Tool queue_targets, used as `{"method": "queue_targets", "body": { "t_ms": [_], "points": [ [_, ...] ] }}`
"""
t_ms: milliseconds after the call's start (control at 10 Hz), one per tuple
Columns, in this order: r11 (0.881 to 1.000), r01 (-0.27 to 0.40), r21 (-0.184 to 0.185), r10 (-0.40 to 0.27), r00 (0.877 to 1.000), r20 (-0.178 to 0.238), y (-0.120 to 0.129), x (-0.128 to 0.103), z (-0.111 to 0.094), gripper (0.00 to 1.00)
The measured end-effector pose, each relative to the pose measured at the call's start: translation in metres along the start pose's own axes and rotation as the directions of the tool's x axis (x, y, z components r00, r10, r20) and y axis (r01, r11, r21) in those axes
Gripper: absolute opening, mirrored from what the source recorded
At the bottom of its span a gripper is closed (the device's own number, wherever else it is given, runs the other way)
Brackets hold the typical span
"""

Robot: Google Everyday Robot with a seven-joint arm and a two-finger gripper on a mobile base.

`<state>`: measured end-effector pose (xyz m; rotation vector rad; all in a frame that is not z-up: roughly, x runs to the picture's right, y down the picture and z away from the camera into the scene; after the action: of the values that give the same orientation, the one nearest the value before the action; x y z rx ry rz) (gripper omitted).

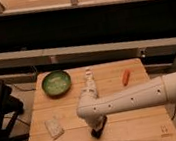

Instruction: Push the eraser across the table

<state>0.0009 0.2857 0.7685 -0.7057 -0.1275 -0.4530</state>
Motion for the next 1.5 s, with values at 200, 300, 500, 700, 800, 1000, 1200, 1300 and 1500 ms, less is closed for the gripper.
{"method": "queue_targets", "body": {
  "t_ms": [200,300,500,700,800,1000,1200,1300,1500],
  "points": [
    [1.0,-0.003,0.0,0.003,1.0,0.001,0.001,0.0,-0.002,0.0],
    [1.0,-0.002,0.0,0.002,1.0,0.001,0.0,0.0,-0.002,0.0],
    [1.0,0.0,0.004,0.0,1.0,0.002,-0.002,-0.005,-0.001,0.0],
    [1.0,-0.001,0.006,0.001,1.0,0.003,-0.002,-0.006,-0.001,0.0],
    [1.0,-0.001,0.006,0.001,1.0,0.003,-0.002,-0.006,-0.001,0.0],
    [1.0,0.002,0.01,-0.002,1.0,0.004,-0.005,-0.011,-0.002,0.0],
    [1.0,0.001,0.013,-0.001,1.0,0.006,-0.009,-0.017,-0.003,0.0],
    [1.0,-0.001,0.012,0.001,1.0,0.006,-0.009,-0.016,-0.002,0.0],
    [1.0,-0.001,0.015,0.001,1.0,0.002,-0.008,-0.016,-0.003,0.0]
  ]
}}
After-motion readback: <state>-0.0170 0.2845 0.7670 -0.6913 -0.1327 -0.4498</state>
